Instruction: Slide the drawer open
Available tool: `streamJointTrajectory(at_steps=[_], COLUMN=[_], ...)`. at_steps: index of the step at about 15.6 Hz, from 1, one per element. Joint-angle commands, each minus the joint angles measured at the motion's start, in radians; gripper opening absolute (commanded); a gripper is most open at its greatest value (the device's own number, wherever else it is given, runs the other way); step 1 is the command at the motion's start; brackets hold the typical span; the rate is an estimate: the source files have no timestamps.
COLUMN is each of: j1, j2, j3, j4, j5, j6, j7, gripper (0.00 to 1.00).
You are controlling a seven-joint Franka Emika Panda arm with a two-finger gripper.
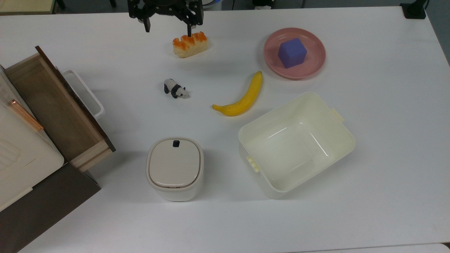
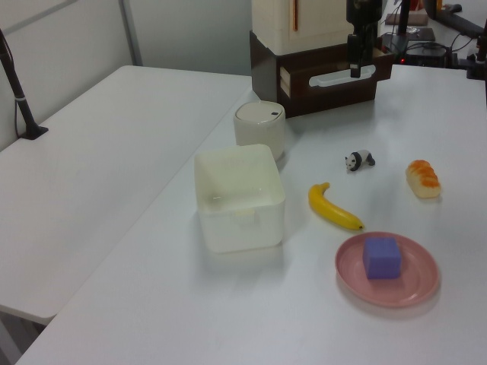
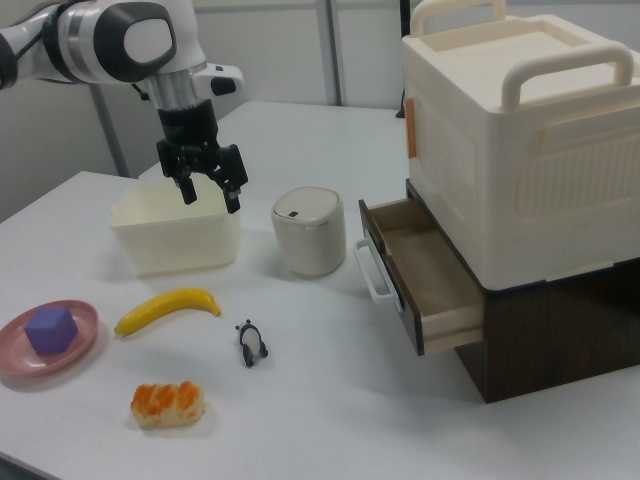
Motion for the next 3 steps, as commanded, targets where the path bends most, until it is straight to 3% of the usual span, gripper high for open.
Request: streamJointTrajectory(at_steps=[1, 3], j1=[0.009, 0.006], j2=[-0.005, -0.003], j3=[-0.007, -0.007], j4=[0.01, 0.012], j5=[-0.004, -0.004], j6=[-0.012, -0.011], j7=[0.024, 0.024], gripper=[1.0, 1.0])
